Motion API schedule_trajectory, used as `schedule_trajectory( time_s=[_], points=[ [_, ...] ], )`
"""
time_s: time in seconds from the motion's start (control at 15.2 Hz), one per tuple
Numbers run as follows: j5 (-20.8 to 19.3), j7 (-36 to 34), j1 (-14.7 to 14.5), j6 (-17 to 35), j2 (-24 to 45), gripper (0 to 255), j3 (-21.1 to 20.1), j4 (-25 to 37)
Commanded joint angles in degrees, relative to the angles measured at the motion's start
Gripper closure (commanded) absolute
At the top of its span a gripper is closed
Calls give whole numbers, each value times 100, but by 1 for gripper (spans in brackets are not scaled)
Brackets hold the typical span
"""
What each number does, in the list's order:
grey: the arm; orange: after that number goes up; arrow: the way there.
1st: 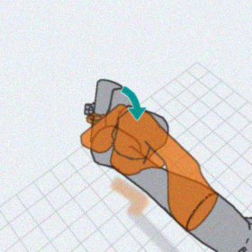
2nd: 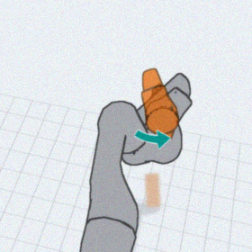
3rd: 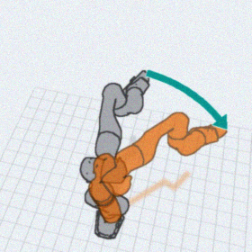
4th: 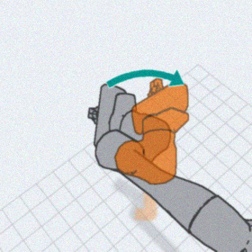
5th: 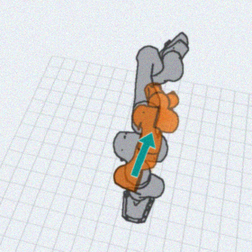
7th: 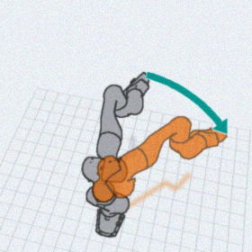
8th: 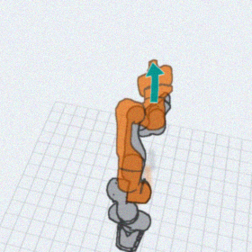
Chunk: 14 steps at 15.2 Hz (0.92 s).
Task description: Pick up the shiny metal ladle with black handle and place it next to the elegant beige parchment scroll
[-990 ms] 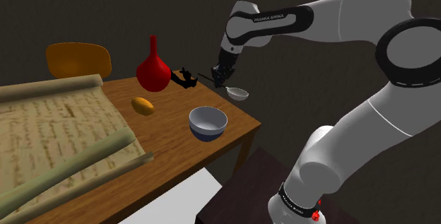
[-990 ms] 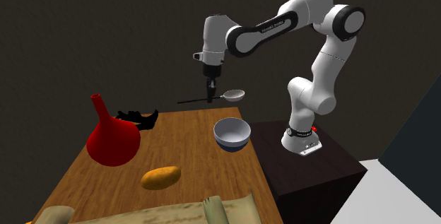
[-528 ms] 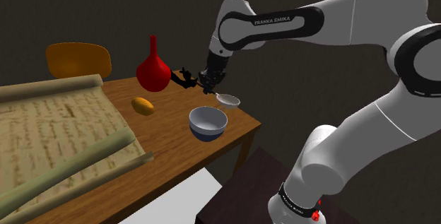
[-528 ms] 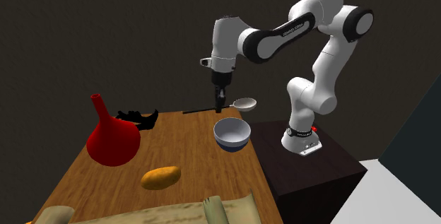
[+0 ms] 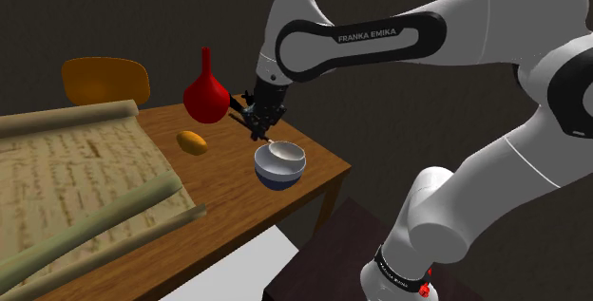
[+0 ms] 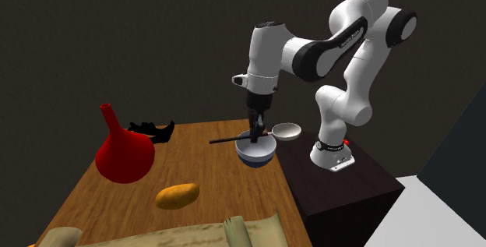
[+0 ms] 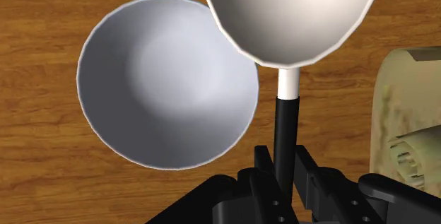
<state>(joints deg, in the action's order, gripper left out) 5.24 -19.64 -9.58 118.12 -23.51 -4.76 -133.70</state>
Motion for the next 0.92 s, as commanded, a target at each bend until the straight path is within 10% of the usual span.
schedule_trajectory(
  time_s=[0.0, 0.86],
  points=[
    [48, -301, -108, 30, 34, 255, -218, 25],
    [119, -755, -280, 869, 379, 255, -612, -438]
  ],
)
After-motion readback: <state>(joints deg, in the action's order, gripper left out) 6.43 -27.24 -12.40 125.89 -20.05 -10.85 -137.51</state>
